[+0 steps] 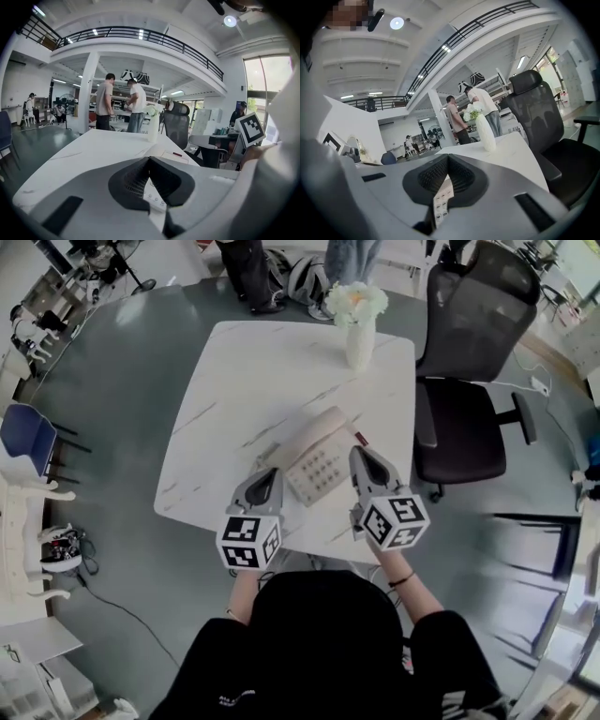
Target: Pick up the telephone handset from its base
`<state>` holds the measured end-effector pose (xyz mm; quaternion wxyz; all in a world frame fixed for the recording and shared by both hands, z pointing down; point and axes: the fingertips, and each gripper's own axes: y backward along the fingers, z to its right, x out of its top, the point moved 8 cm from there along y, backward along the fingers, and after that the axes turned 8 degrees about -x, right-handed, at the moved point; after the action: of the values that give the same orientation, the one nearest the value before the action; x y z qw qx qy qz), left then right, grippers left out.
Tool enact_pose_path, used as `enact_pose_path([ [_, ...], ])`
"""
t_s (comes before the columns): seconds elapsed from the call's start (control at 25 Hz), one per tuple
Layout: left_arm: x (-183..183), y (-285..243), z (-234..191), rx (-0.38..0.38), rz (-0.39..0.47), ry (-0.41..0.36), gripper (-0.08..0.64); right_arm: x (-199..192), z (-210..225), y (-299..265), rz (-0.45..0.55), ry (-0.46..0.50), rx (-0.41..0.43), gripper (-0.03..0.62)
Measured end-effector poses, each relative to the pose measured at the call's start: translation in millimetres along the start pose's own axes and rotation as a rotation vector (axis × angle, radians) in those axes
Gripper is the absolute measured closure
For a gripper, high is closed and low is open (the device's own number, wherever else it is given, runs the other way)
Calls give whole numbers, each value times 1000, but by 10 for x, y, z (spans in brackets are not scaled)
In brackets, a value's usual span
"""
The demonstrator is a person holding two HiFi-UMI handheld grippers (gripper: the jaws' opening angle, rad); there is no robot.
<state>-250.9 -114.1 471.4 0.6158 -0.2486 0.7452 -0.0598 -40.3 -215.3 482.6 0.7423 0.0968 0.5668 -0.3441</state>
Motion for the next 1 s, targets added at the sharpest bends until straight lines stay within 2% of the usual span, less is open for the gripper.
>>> enact_pose_path([
  [0.48, 123, -599, -230, -138, -125, -110, 560, -19, 173, -42, 39, -18, -126, 601],
  [0.76, 209, -877, -317, -202, -177, -138, 557, -49, 226, -38, 37, -28, -177, 601],
  [1.0, 167, -1089, -291, -250, -224, -169, 454, -78, 240, -21, 41, -39, -195, 601],
])
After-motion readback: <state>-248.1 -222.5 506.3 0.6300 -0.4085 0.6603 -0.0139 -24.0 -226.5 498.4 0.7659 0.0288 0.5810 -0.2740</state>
